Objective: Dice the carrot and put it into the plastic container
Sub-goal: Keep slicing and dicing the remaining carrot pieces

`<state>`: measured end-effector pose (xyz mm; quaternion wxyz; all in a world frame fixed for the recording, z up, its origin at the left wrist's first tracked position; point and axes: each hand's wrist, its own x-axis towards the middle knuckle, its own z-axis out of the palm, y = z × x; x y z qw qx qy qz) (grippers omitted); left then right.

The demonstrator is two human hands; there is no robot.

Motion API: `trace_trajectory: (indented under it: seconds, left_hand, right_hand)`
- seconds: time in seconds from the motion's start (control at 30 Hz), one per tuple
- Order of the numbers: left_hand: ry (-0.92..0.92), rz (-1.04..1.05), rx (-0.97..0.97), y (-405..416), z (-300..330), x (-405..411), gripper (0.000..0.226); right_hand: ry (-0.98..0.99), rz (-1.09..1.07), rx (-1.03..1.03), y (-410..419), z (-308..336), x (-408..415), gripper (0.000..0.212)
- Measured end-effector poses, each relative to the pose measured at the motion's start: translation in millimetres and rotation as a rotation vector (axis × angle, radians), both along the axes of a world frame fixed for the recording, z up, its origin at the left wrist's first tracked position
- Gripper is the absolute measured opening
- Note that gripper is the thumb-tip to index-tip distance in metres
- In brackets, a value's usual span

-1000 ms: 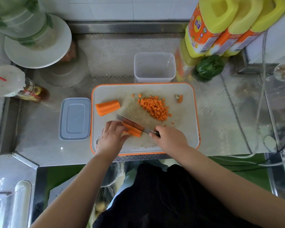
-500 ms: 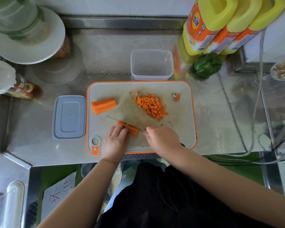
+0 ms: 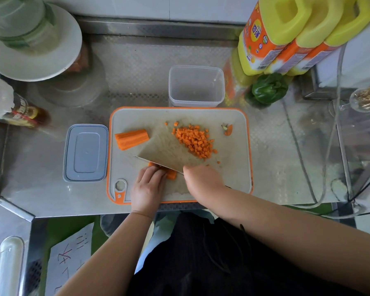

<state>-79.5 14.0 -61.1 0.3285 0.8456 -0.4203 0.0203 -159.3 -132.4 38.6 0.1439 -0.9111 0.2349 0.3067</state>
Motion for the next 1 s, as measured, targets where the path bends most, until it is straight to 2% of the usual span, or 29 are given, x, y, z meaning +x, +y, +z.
trace_trajectory:
  seconds: [0.13, 0.23, 0.37, 0.53, 0.77, 1.0]
  left_hand:
    - [0.001, -0.014, -0.002, 1, 0, 0, 0.023]
    - [-0.039, -0.025, 0.045, 2, -3, 1, 0.021]
    - [-0.091, 0.01, 0.097, 1, 4, 1, 0.02]
    - [-0.098, -0.011, 0.129, 5, 9, 1, 0.01]
    - [-0.045, 0.026, 0.094, 7, 4, -4, 0.007]
    - [-0.004, 0.036, 0.059, 5, 3, -5, 0.018]
  right_hand:
    - [-0.04, -0.014, 0.019, 3, -12, -3, 0.028]
    - [-0.072, -0.078, 0.075, -3, -16, -6, 0.013]
    - [-0.137, -0.116, 0.156, -11, -15, -7, 0.025]
    - [-0.182, -0.058, 0.104, 1, -8, -26, 0.019]
    - [-0.104, -0.057, 0.049, 7, -3, -25, 0.02]
    - [-0.014, -0.017, 0.033, 8, -1, -4, 0.033]
